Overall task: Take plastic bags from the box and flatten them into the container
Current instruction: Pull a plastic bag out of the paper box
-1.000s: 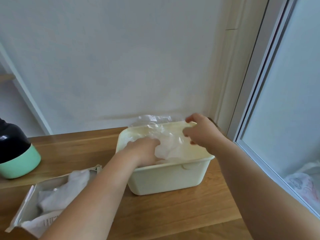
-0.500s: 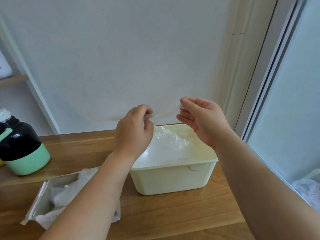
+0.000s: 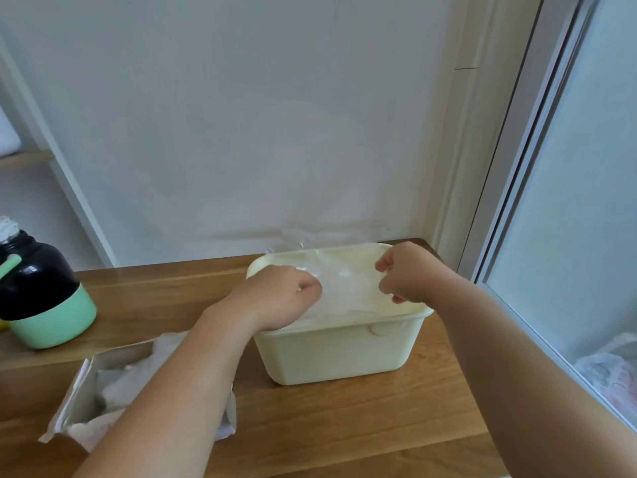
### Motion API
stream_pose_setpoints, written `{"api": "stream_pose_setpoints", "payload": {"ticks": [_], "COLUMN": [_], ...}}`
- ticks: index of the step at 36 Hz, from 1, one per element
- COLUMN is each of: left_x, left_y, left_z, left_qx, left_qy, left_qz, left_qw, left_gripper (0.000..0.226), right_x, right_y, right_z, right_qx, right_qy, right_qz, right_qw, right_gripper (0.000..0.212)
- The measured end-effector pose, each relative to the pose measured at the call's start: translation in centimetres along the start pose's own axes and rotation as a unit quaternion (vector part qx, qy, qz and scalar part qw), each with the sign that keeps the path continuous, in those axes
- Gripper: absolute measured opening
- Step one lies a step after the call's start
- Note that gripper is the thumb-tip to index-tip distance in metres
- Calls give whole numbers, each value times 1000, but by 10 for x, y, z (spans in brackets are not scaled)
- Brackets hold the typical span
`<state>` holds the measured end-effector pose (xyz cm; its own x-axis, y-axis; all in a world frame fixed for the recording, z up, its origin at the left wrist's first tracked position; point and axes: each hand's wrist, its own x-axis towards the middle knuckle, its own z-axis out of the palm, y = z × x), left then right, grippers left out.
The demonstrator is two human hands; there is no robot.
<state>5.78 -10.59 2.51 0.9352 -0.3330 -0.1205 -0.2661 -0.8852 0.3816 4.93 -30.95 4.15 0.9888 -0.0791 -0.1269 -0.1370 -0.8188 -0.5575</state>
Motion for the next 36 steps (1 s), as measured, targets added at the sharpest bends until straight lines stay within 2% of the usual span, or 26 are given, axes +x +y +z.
{"api": "stream_pose_setpoints", "payload": {"ticks": [2, 3, 5, 7, 9, 11, 13, 16, 19, 22, 25, 27, 30, 36], "left_x": [5, 7, 11, 13, 15, 17, 20, 24, 28, 30, 31, 31, 27, 7], "left_y": [3, 4, 8, 11, 14, 16, 18, 17, 15, 13, 10, 6, 3, 0], "left_z": [3, 4, 5, 5, 5, 6, 7, 11, 16, 17, 15, 13, 10, -2], "left_qx": [14, 26, 48, 49, 49, 53, 55, 47, 49, 23, 3, -16, -50, -78], "left_qy": [-48, -67, -97, -129, -158, -171, -173, -183, -195, -178, -150, -110, -40, 76], "left_qz": [-19, -26, -33, -33, -31, -37, -51, -63, -54, -70, -67, -61, -52, -27], "left_qw": [999, 997, 994, 990, 986, 983, 982, 980, 978, 981, 986, 992, 997, 994], "left_gripper": [26, 26, 33, 36, 34, 32, 37, 43, 40, 40, 39, 38, 38, 32], "right_x": [1, 2, 3, 8, 10, 10, 11, 16, 30, 43, 43, 39, 27, -2], "right_y": [-1, 0, 0, 3, 2, -2, -8, -14, -6, 5, 6, 1, -6, -15], "right_z": [-1, 0, -2, -1, -2, -4, -4, 3, 18, 26, 26, 21, 10, -3], "right_qx": [-42, -61, -113, -151, -210, -259, -259, -180, -222, -215, -176, -159, -117, -41], "right_qy": [6, 5, -9, -26, -12, 38, 45, -53, -167, -179, -157, -121, -51, 40], "right_qz": [-2, -12, -6, 17, 5, -40, -95, -115, -53, -18, -17, -28, -49, -98], "right_qw": [999, 998, 994, 988, 978, 964, 960, 975, 959, 960, 972, 979, 991, 994], "right_gripper": [43, 37, 6, 27, 24, 14, 31, 43, 37, 23, 27, 25, 35, 45]}}
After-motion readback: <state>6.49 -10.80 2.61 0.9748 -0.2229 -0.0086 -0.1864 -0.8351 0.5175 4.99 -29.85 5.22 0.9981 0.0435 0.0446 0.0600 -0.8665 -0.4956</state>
